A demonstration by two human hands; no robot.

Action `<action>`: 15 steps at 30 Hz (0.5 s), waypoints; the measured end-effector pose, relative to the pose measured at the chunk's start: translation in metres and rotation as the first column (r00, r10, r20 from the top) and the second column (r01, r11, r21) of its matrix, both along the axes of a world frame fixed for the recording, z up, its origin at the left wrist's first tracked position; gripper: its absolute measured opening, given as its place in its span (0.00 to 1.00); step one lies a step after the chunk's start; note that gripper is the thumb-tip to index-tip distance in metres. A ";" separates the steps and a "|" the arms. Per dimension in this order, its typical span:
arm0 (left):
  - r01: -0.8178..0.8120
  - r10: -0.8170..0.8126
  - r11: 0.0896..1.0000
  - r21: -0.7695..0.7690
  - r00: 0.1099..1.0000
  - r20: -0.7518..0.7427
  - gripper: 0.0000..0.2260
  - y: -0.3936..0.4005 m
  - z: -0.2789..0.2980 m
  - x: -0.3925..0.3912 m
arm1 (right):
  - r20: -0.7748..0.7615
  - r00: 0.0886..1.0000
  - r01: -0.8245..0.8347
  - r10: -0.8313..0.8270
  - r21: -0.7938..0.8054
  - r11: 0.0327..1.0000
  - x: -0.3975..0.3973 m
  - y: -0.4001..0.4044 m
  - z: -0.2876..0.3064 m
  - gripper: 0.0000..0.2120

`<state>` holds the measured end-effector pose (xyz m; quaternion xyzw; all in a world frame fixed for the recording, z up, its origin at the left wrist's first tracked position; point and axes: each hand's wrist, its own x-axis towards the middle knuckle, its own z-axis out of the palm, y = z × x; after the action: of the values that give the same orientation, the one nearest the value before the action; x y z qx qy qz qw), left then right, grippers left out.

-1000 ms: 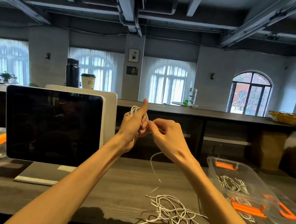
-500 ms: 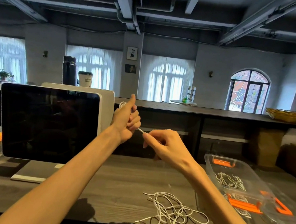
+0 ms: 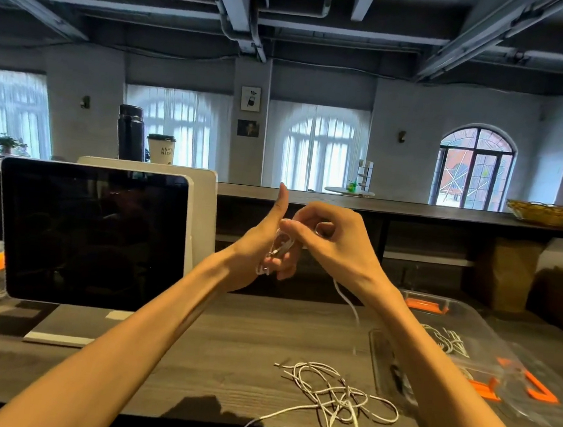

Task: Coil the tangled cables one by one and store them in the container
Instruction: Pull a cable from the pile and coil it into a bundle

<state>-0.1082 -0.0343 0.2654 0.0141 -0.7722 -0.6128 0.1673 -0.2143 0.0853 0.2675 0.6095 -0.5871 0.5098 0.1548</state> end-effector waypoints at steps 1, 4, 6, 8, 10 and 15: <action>0.084 -0.085 0.995 0.055 0.996 0.016 0.38 0.000 -0.002 0.001 | 0.030 1.000 0.006 -0.006 -0.018 1.000 -0.001 0.000 -0.001 0.12; 0.219 -0.222 0.956 0.195 0.975 -0.002 0.32 -0.006 -0.010 0.006 | 0.156 0.987 -0.021 0.023 -0.015 1.000 -0.003 0.002 -0.001 0.15; 0.239 -0.231 0.949 0.207 0.971 -0.061 0.30 -0.009 -0.013 0.005 | 0.288 0.952 -0.115 0.100 0.037 0.993 -0.004 0.005 -0.003 0.15; 0.234 -0.188 0.915 0.329 0.968 -0.167 0.26 -0.012 -0.013 0.001 | 0.462 0.871 -0.217 0.165 0.060 0.974 -0.009 0.006 -0.008 0.16; 0.130 -0.022 0.868 0.479 0.974 -0.225 0.24 -0.017 -0.009 -0.004 | 0.531 0.836 -0.216 0.137 0.088 0.972 -0.015 0.006 -0.017 0.15; -0.424 0.488 0.854 0.302 0.854 -0.182 0.23 -0.017 -0.016 -0.019 | 0.357 0.934 -0.027 -0.026 0.143 0.989 -0.009 -0.001 -0.041 0.15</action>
<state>-0.1273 -0.0517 0.2494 0.1411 -0.6351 -0.6441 0.4024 -0.2236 0.0843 0.2269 0.5163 -0.6410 0.5680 0.0006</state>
